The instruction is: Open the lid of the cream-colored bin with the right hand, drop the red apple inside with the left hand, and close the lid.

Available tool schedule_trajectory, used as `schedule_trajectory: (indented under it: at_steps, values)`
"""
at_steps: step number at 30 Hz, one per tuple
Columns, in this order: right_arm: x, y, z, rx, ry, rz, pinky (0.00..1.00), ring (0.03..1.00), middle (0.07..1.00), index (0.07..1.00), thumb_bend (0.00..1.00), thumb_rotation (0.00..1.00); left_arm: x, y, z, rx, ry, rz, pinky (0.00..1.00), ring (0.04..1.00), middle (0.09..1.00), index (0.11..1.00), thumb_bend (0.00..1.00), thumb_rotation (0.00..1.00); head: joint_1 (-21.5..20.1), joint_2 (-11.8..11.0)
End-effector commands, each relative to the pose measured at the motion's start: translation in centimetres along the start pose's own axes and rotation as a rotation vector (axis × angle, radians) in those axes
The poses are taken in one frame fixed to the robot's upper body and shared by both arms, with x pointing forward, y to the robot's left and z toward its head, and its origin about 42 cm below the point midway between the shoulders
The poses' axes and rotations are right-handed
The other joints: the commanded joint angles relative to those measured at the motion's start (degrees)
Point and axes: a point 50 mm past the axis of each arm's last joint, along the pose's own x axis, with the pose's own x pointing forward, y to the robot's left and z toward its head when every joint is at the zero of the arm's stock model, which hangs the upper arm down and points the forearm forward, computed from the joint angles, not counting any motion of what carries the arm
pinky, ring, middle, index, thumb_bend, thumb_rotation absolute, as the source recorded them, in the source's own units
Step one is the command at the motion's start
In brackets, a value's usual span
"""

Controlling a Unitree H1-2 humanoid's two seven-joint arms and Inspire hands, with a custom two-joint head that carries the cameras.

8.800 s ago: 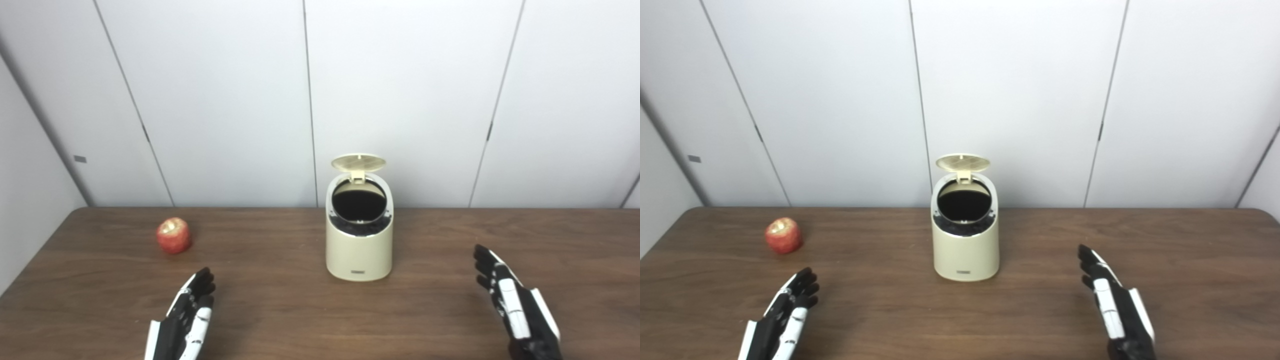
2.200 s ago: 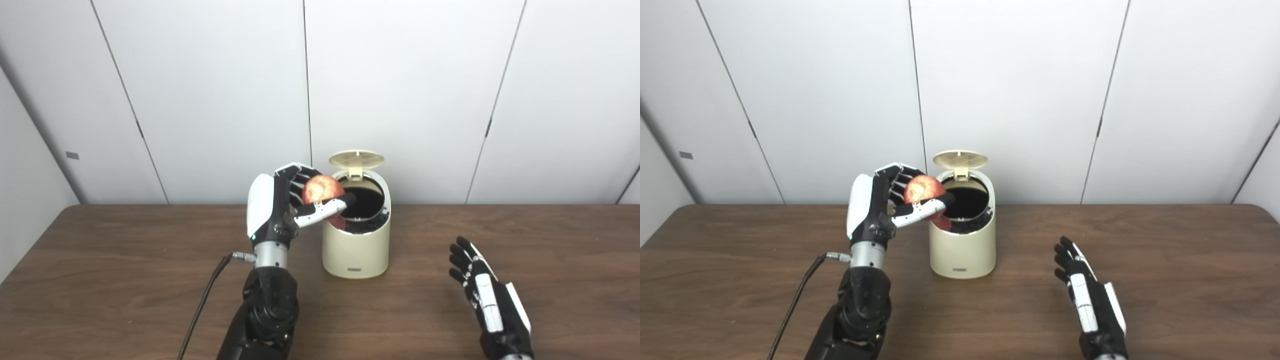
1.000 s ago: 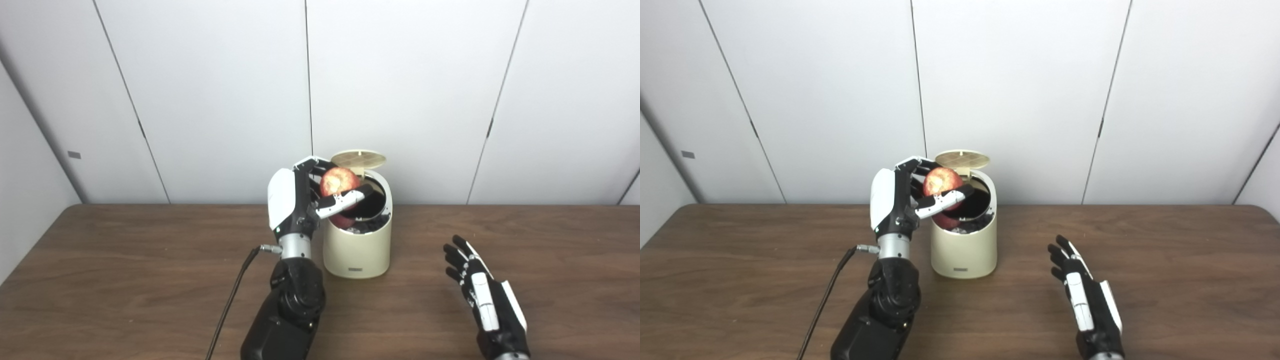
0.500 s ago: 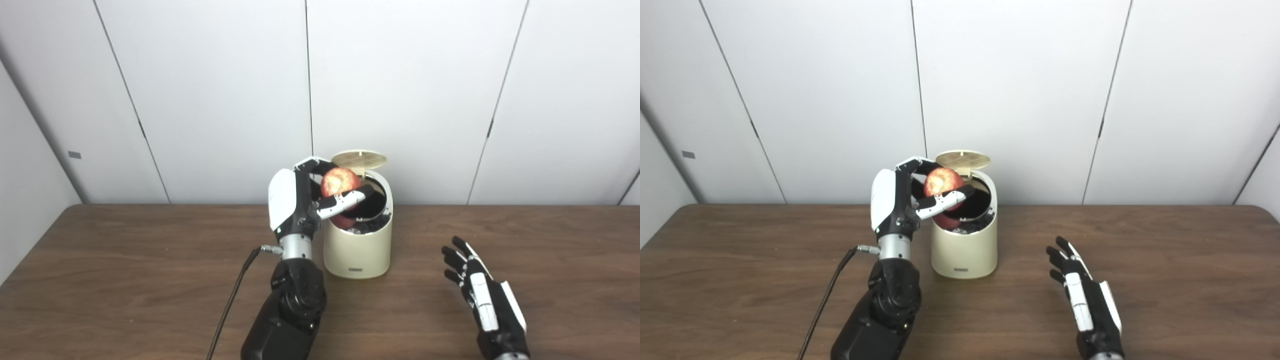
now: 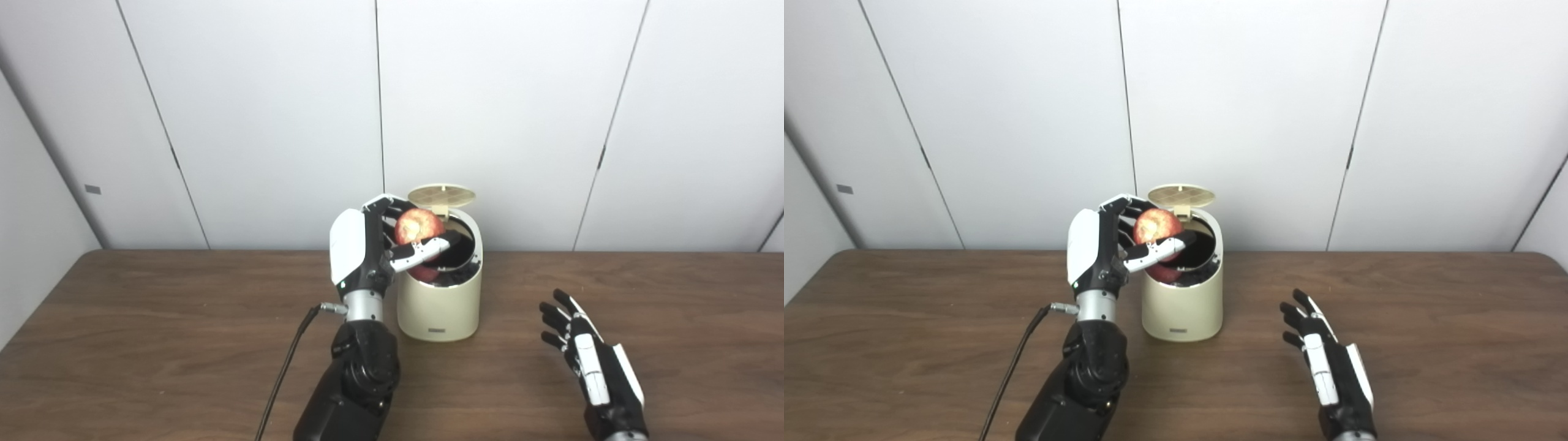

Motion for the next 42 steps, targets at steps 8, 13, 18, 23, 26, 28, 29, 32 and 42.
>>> schedule_trajectory:
  at_steps: [8,13,18,23,26,28,29,32,42]
  values:
    - [1.0,0.6,2.1,0.006,-0.077,0.009,0.82,0.869,0.848,0.896,0.53,1.0,0.6,-2.5,1.5,0.036,-0.059,-0.091,0.33,0.401,0.504,0.518,0.47,0.0,-0.39,-0.11]
    - [1.0,0.8,2.5,0.004,-0.079,0.012,0.81,0.867,0.843,0.889,0.52,1.0,0.6,-3.0,1.4,0.129,-0.055,-0.108,0.35,0.457,0.527,0.509,0.48,0.0,-0.42,-0.01]
    - [1.0,0.8,2.5,0.0,-0.077,0.012,0.81,0.859,0.836,0.888,0.52,1.0,0.4,-3.3,1.7,0.218,-0.051,-0.12,0.43,0.539,0.461,0.501,0.52,0.0,-0.5,-0.05]
    - [1.0,0.9,2.5,-0.004,-0.077,0.017,0.82,0.867,0.839,0.889,0.52,1.0,0.2,-3.2,1.9,0.242,-0.048,-0.14,0.52,0.643,0.659,0.625,0.94,0.09,-0.51,-0.07]
    - [1.0,0.9,2.5,0.0,-0.076,0.019,0.83,0.869,0.84,0.89,0.52,1.0,0.1,-3.1,2.0,0.247,-0.05,-0.146,0.53,0.654,0.672,0.641,0.99,0.12,-0.58,-0.06]
    - [1.0,0.9,2.5,-0.002,-0.076,0.016,0.82,0.865,0.84,0.888,0.52,1.0,0.0,-3.1,2.0,0.252,-0.053,-0.146,0.52,0.648,0.67,0.645,1.0,0.14,-0.63,-0.22]
    - [1.0,1.0,2.5,-0.004,-0.076,0.013,0.82,0.864,0.839,0.888,0.52,1.0,-0.1,-3.1,2.0,0.252,-0.054,-0.145,0.52,0.648,0.673,0.645,1.0,0.14,-0.7,-0.17]
    - [1.0,1.0,2.4,-0.008,-0.079,0.011,0.83,0.869,0.842,0.89,0.52,1.0,-0.3,-3.1,2.1,0.254,-0.053,-0.145,0.52,0.645,0.67,0.642,1.0,0.15,-0.78,-0.19]
    - [1.0,1.0,2.6,-0.013,-0.079,0.014,0.83,0.867,0.841,0.882,0.52,1.0,-0.6,-3.2,2.2,0.287,-0.069,-0.147,0.5,0.66,0.686,0.65,1.0,0.2,-1.08,-0.1]
